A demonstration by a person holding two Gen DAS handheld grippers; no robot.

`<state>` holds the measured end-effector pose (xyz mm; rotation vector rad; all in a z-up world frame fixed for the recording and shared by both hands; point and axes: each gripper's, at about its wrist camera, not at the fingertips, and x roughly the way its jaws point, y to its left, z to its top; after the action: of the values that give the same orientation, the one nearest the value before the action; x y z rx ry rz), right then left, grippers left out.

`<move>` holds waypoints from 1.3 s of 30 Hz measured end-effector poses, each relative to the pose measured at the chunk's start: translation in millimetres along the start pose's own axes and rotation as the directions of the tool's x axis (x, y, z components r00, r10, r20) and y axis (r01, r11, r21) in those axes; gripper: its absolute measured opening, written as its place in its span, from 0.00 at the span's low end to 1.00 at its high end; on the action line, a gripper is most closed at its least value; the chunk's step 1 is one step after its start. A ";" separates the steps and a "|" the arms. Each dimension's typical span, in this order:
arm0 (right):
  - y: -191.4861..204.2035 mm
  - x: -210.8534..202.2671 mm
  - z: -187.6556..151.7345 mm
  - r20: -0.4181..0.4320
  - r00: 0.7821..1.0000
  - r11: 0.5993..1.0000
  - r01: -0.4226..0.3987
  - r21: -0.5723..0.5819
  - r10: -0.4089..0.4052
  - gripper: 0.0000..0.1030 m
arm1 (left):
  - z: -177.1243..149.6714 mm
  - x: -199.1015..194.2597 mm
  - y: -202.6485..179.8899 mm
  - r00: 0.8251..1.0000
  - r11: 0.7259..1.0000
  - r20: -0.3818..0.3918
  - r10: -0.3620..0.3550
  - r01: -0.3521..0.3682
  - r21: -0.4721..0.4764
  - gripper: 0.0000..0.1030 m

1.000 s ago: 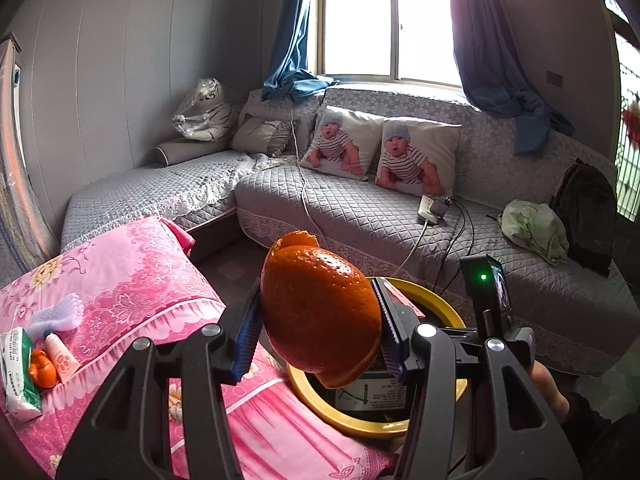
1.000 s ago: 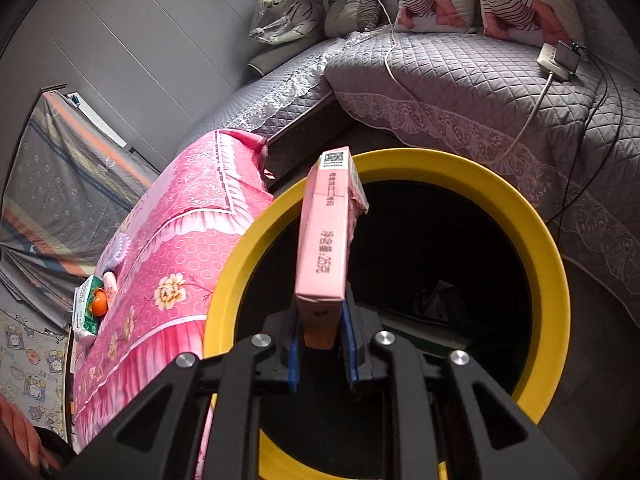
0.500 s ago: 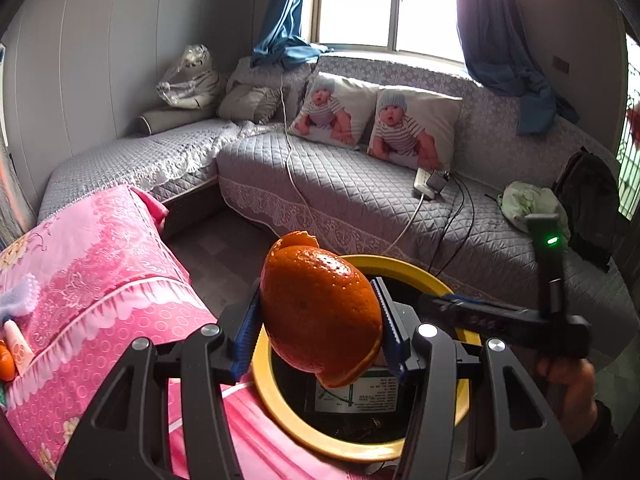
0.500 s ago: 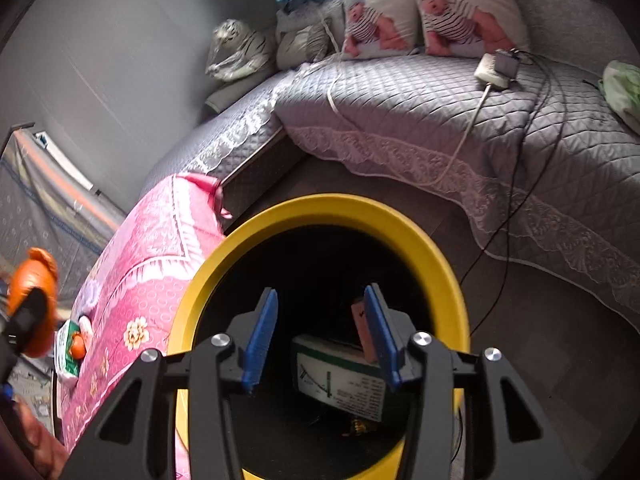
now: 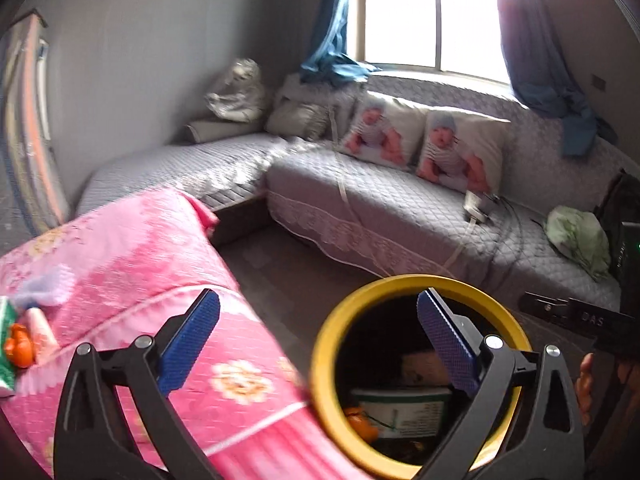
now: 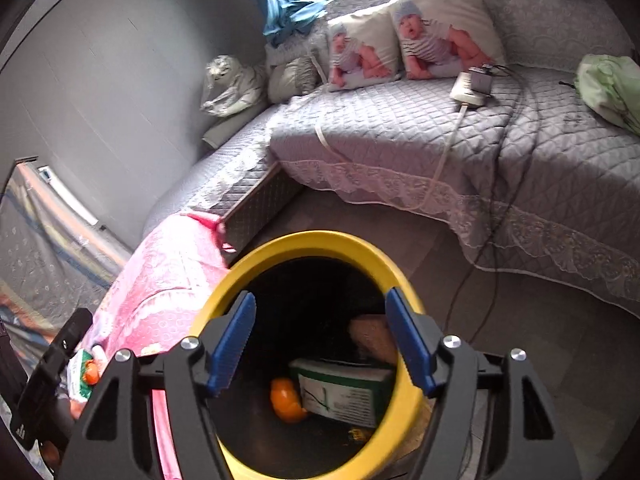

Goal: Collect trash
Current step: 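Move both open tools back over the bed, then grasp the white foam mesh sleeve with the right tool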

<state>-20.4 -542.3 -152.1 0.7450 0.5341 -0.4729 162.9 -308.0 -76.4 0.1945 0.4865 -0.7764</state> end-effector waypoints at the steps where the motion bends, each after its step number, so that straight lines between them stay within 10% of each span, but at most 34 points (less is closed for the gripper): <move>1: 6.6 1.4 -0.6 -0.004 1.000 1.000 -0.023 -0.011 0.023 0.65 | 1.8 -7.0 10.1 1.000 1.000 0.013 0.027 -0.027 -0.012 0.92; 11: 123.0 21.9 -21.2 -0.124 0.973 0.940 -0.222 -0.260 0.195 0.74 | -6.1 -107.1 138.3 0.946 0.948 0.133 0.297 -0.275 -0.157 0.92; 15: 192.6 32.9 -38.6 -0.184 0.960 0.861 -0.273 -0.430 0.212 0.74 | -30.2 -153.7 199.8 0.885 0.882 0.144 0.442 -0.400 -0.251 0.92; 21: 316.1 59.7 -84.3 -0.278 0.933 0.637 -0.360 -0.682 0.230 0.74 | -76.9 -209.8 279.0 0.801 0.761 0.077 0.593 -0.526 -0.380 0.92; 26: 409.8 107.3 -115.7 -0.358 0.913 0.499 -0.406 -0.765 0.194 0.74 | -108.7 -233.3 315.3 0.786 0.696 0.014 0.618 -0.540 -0.473 0.92; 39: 556.8 273.0 -112.1 -0.426 0.905 0.480 -0.372 -0.795 -0.004 0.74 | -138.8 -235.1 329.2 0.784 0.682 -0.039 0.619 -0.561 -0.469 0.92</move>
<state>477.7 -159.0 -105.6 -0.1325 0.9409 0.2084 205.4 117.5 -85.3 -0.1436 0.4382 -0.0108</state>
